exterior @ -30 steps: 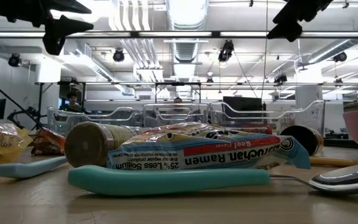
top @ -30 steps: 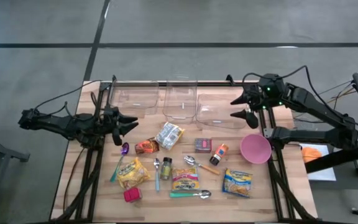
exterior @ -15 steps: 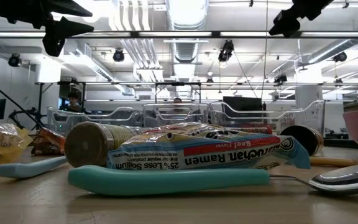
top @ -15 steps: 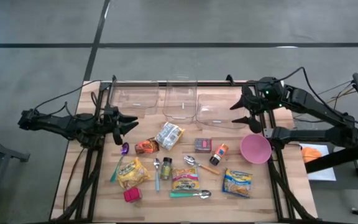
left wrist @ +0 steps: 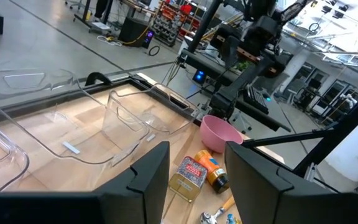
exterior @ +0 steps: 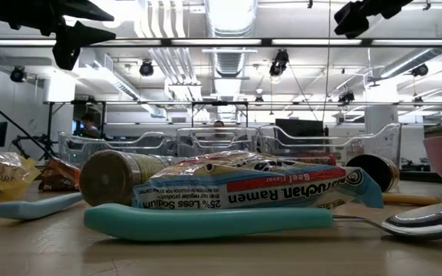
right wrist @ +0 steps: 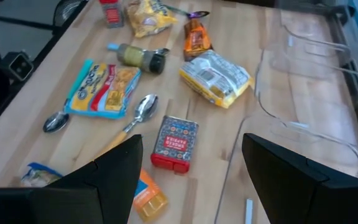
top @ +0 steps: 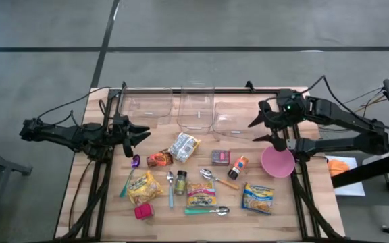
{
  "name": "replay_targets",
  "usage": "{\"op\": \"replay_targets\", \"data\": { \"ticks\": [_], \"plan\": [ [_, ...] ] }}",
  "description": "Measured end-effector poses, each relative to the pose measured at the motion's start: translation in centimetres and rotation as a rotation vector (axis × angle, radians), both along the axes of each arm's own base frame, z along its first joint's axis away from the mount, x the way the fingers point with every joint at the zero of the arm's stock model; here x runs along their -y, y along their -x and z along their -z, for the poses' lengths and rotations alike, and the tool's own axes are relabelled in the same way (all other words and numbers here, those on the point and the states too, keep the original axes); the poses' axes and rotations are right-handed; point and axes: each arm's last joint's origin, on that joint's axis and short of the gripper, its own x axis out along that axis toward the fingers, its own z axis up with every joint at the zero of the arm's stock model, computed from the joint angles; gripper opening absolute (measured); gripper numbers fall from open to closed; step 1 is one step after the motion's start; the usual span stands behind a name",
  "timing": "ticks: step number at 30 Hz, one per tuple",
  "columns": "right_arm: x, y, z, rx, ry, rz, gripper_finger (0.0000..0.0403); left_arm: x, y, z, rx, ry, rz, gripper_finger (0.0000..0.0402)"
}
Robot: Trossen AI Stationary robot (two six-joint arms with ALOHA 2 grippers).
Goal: Pick & Place Food Item
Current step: Put the right black seasoning bottle into the left transparent bin
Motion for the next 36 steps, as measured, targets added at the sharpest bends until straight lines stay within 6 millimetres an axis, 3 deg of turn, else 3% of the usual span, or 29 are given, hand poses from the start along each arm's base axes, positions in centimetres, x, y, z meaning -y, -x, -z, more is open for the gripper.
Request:
{"op": "replay_targets", "data": {
  "ticks": [12, 16, 26, 36],
  "plan": [
    [-1.8, -1.3, 0.6, -0.054, 0.076, -0.081, 0.0271, 0.0, 0.0, 0.0, 0.001, 0.004, 0.0, 0.0162],
    [-2.3, -2.0, -0.1, -0.087, 0.121, -0.097, 0.0271, 0.0, 0.0, 0.0, 0.001, 0.004, 0.0, 0.0162],
    [-2.5, -3.8, -1.2, -0.26, 0.119, -0.112, 0.0271, 0.0, 0.0, 0.0, 0.0, 0.005, -0.001, 0.0162],
    [-3.3, -5.2, -0.5, -0.392, 0.141, -0.201, 0.0271, 0.0, 0.0, 0.4, -0.032, 0.023, -0.004, 0.0162]
  ]
}}
